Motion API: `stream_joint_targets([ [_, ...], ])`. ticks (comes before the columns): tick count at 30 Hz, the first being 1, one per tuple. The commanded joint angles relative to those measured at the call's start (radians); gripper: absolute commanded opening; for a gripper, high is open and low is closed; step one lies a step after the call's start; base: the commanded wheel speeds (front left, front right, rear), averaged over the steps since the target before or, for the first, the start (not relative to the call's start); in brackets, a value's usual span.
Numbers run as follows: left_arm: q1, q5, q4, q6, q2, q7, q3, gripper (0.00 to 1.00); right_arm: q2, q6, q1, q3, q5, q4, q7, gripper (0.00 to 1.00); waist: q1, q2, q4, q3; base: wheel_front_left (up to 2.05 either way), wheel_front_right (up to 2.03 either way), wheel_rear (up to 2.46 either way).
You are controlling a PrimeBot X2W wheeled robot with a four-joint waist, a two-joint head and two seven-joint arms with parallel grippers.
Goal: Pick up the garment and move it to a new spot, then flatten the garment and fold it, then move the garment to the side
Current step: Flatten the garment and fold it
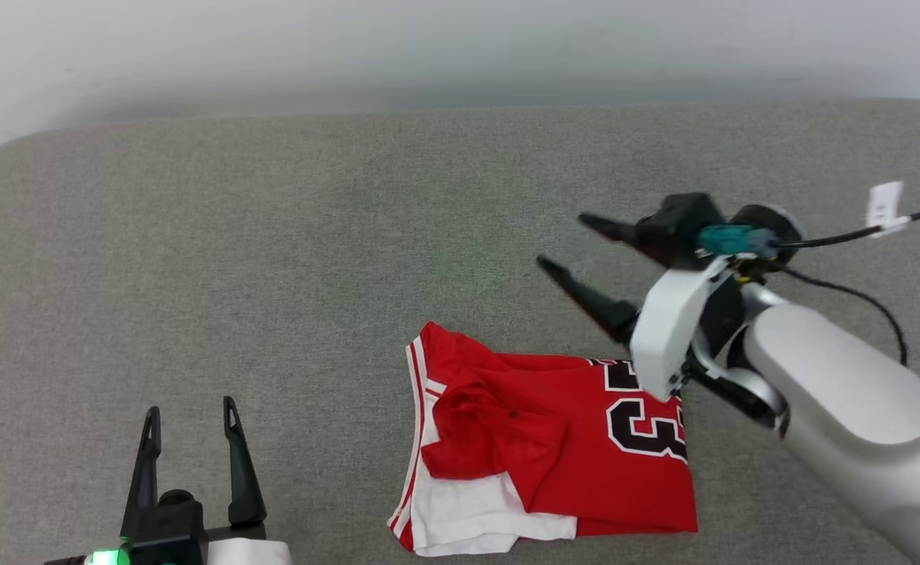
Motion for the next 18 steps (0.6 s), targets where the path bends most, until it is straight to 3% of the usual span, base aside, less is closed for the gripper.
stream_joint_targets([
  [1, 0.007, 0.005, -0.004, -0.003, -0.003, -0.002, 0.006, 1.0, -0.002, -0.001, 0.029, -0.061, -0.044, 0.011, -0.073, 1.0, -0.0001, 0.0, -0.014, -0.012, 0.0, 0.0, 0.0],
  [3, 0.009, 0.006, -0.004, -0.005, -0.003, -0.002, 0.007, 1.0, -0.004, -0.001, 0.049, -0.109, -0.079, 0.025, -0.119, 1.0, -0.0001, 0.0, -0.018, -0.015, 0.0, 0.0, 0.0],
  [4, 0.014, 0.006, -0.005, -0.005, -0.004, -0.002, 0.009, 1.0, -0.002, -0.001, 0.082, -0.219, -0.174, 0.049, -0.221, 1.0, -0.0001, 0.0, -0.028, -0.021, 0.0, 0.0, 0.0],
  [6, 0.018, 0.007, -0.005, -0.007, -0.005, -0.002, 0.012, 1.0, 0.019, -0.001, 0.133, -0.344, -0.273, 0.067, -0.285, 1.0, -0.0001, 0.0, -0.036, -0.027, 0.0, 0.0, 0.0],
  [7, 0.019, 0.007, -0.005, -0.008, -0.005, -0.002, 0.013, 1.0, 0.03, -0.001, 0.161, -0.417, -0.33, 0.065, -0.301, 1.0, -0.0001, 0.0, -0.04, -0.03, 0.0, 0.0, 0.0],
  [8, 0.019, 0.007, -0.005, -0.008, -0.005, -0.002, 0.013, 1.0, 0.03, -0.001, 0.161, -0.417, -0.33, 0.065, -0.301, 1.0, -0.0001, 0.0, -0.04, -0.03, 0.0, 0.0, 0.0],
  [10, 0.023, 0.007, -0.004, -0.01, -0.007, -0.002, 0.013, 1.0, 0.068, -0.001, 0.237, -0.556, -0.415, 0.041, -0.313, 1.0, -0.0001, 0.0, -0.045, -0.036, 0.0, 0.0, 0.0],
  [14, 0.028, 0.008, -0.002, -0.015, -0.006, -0.002, 0.014, 1.0, 0.156, -0.001, 0.411, -0.801, -0.548, -0.126, -0.314, 1.0, -0.0001, 0.0, -0.051, -0.049, 0.0, 0.0, 0.0],
  [18, 0.044, 0.007, -0.003, -0.018, -0.003, -0.002, 0.022, 1.0, 0.238, -0.001, 0.571, -0.933, -0.612, -0.267, -0.314, 1.0, -0.0001, 0.0, -0.056, -0.064, 0.0, 0.0, 0.0],
])
